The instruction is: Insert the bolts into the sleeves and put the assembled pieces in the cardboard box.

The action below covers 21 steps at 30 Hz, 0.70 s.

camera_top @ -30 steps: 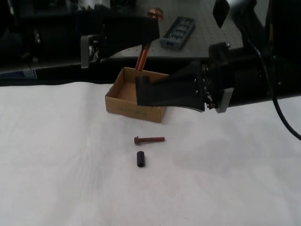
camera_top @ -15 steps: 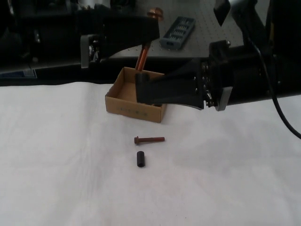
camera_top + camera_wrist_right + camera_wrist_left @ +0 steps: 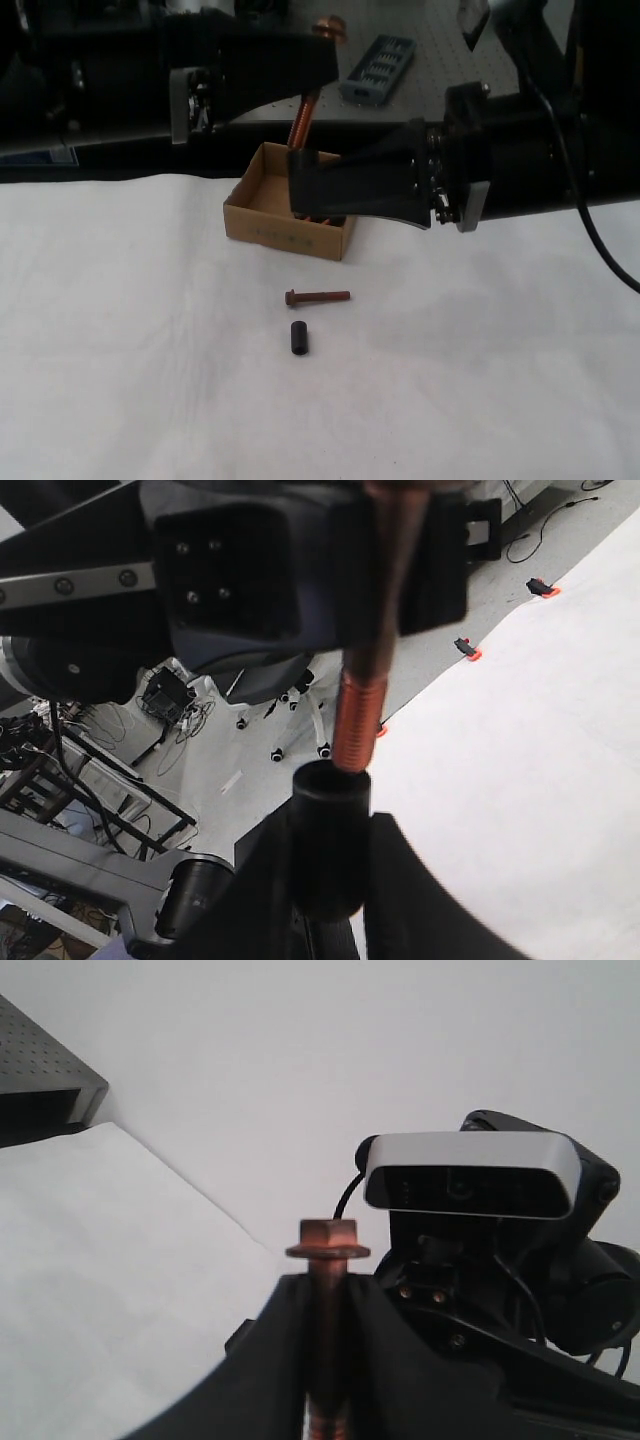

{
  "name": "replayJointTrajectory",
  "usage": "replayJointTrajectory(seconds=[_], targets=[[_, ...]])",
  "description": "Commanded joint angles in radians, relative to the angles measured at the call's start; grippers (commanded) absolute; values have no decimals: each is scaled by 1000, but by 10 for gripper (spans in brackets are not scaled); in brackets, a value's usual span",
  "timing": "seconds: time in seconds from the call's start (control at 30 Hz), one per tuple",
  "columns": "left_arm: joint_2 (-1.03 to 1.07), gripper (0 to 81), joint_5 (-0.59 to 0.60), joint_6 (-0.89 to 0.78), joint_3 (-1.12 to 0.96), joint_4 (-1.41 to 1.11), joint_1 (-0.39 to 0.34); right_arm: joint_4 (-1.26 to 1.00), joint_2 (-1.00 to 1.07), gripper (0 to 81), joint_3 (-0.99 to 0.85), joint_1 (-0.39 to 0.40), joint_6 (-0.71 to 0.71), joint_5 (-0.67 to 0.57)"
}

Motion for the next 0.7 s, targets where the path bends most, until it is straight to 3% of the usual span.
replayJointTrajectory(seconds=[0.0, 0.67], targets=[[-11, 7, 5, -17, -3, -23, 0, -42, 6, 29, -7, 1, 0, -2], [-11, 7, 6, -32, -3, -23, 0, -78, 6, 29, -7, 1, 23, -2]])
